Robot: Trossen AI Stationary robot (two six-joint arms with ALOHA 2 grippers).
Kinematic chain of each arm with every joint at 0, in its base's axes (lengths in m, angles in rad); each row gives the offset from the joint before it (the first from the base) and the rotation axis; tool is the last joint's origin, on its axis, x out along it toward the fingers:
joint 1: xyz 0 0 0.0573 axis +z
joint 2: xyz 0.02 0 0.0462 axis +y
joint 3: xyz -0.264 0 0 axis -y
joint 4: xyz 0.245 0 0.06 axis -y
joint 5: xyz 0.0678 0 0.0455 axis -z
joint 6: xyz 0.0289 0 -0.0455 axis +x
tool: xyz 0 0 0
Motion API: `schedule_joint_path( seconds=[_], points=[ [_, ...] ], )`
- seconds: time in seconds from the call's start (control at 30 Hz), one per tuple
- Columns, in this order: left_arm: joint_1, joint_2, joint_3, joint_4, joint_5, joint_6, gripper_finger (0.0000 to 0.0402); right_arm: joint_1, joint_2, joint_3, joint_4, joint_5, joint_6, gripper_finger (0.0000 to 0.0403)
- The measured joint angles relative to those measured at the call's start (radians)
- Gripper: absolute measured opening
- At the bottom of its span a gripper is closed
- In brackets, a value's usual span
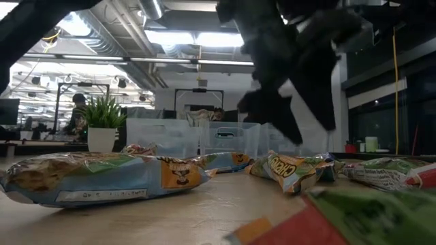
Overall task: Pick and place Granola Bars by type
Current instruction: Put the blue granola bar into the left transparent bin
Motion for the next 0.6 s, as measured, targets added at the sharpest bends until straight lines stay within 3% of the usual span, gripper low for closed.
schedule_joint_path(
  seconds=[0.3,0.6],
  points=[
    [-0.007,0.060,0.000,0.133,0.027,-0.047,0.0233,0.000,0.000,0.000,-0.012,0.000,-0.001,0.0174],
    [0.002,0.090,0.004,0.101,0.021,-0.084,0.0226,0.000,0.000,0.000,-0.017,-0.015,0.001,0.0174]
  ],
)
